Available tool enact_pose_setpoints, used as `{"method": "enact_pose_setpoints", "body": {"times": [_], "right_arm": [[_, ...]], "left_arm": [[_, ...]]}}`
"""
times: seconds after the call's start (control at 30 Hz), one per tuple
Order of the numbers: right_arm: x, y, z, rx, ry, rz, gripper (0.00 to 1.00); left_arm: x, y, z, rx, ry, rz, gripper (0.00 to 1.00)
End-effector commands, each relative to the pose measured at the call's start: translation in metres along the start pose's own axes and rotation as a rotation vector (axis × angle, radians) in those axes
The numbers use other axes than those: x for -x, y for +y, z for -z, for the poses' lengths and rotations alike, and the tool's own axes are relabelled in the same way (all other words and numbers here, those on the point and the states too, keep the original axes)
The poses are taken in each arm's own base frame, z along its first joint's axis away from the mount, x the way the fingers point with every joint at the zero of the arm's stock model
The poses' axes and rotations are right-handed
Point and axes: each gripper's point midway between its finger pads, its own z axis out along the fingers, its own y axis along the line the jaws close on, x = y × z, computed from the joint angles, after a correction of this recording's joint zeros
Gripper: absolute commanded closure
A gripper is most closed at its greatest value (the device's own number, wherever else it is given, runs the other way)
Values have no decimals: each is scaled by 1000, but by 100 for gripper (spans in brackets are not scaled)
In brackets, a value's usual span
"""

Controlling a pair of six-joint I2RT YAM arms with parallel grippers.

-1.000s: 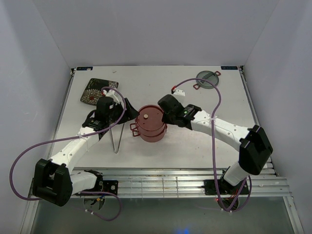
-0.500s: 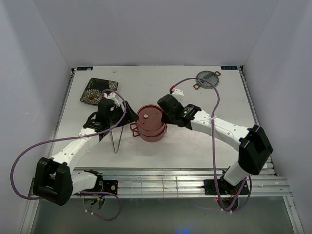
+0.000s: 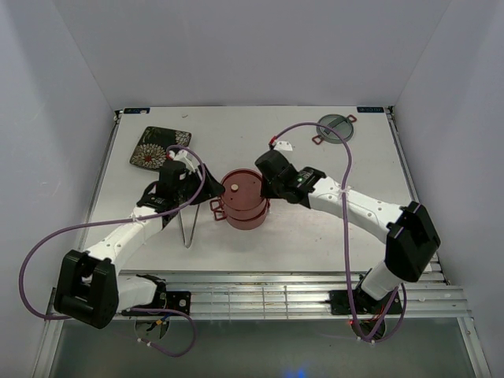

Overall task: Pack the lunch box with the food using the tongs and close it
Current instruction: Place the packing box into the packing box.

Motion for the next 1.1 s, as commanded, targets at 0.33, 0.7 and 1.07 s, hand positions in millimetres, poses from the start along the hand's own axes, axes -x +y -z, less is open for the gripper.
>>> {"method": "enact_pose_setpoints", "body": {"times": [0.33, 0.7, 1.07], "right_arm": [[34, 7, 9, 51, -70, 82, 75], [54, 9, 3, 77, -76, 108, 63], [26, 18, -18, 166, 43, 172, 64]], "left_arm": [[-12, 3, -4, -9, 34, 1, 33], [-2, -7, -3, -29, 21, 5, 32], [0, -11, -3, -37, 20, -2, 32]]}}
